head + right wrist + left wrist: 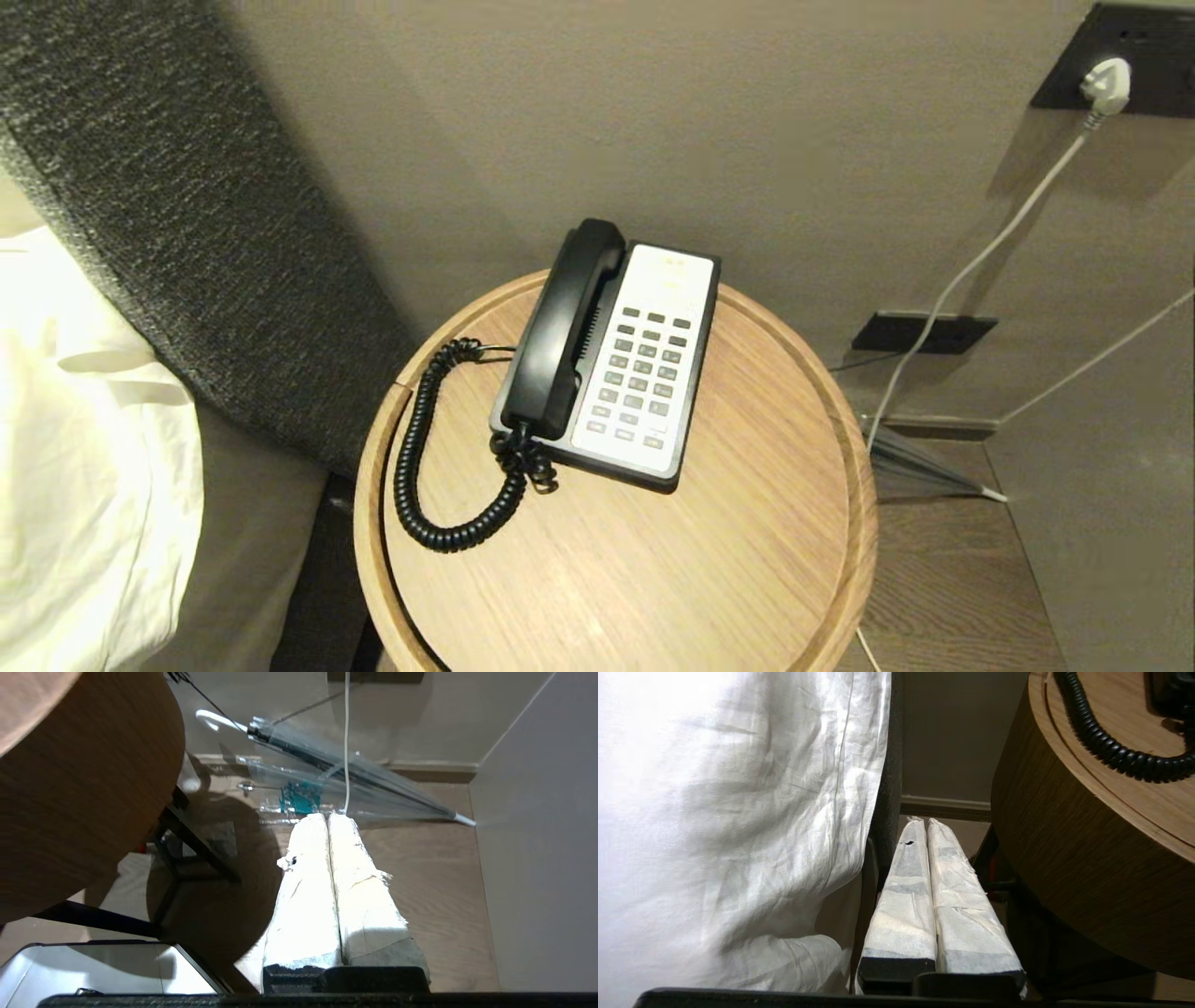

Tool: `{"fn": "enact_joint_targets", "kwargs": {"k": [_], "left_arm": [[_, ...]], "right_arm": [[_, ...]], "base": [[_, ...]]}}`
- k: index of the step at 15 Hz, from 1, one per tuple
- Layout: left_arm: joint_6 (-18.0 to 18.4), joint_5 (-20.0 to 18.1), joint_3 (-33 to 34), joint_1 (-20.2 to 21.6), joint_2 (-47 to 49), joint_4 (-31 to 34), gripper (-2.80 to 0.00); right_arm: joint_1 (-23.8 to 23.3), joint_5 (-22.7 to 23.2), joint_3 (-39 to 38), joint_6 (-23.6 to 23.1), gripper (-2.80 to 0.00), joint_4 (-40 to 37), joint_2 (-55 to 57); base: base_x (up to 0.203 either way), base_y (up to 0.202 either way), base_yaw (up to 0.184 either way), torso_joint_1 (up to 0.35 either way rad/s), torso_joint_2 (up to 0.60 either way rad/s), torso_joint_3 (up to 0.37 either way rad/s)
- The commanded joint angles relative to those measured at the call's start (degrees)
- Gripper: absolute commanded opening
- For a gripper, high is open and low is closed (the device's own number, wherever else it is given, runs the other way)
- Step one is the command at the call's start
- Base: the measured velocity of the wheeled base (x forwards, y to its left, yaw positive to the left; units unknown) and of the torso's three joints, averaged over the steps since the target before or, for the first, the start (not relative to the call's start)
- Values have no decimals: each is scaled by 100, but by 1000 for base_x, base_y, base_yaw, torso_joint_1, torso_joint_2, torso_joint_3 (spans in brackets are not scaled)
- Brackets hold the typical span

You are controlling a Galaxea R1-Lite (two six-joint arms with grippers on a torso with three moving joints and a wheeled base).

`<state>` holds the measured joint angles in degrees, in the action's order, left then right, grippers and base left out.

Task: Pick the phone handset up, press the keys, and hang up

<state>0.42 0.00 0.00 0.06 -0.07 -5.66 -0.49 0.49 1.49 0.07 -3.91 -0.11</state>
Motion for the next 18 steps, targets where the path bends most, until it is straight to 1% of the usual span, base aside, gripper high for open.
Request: {"fn": "enact_joint_targets", "kwargs": {"k": [1,18], "left_arm": [[-7,0,229,3,7,-5,-280],[-34,9,229,3,7,-14,-280]], "right_arm": [[5,4,1,1,-280,3,2],[5,4,1,1,-280,5,2]], "base": [[0,0,0,2,2,205],[0,0,0,2,2,203]]}}
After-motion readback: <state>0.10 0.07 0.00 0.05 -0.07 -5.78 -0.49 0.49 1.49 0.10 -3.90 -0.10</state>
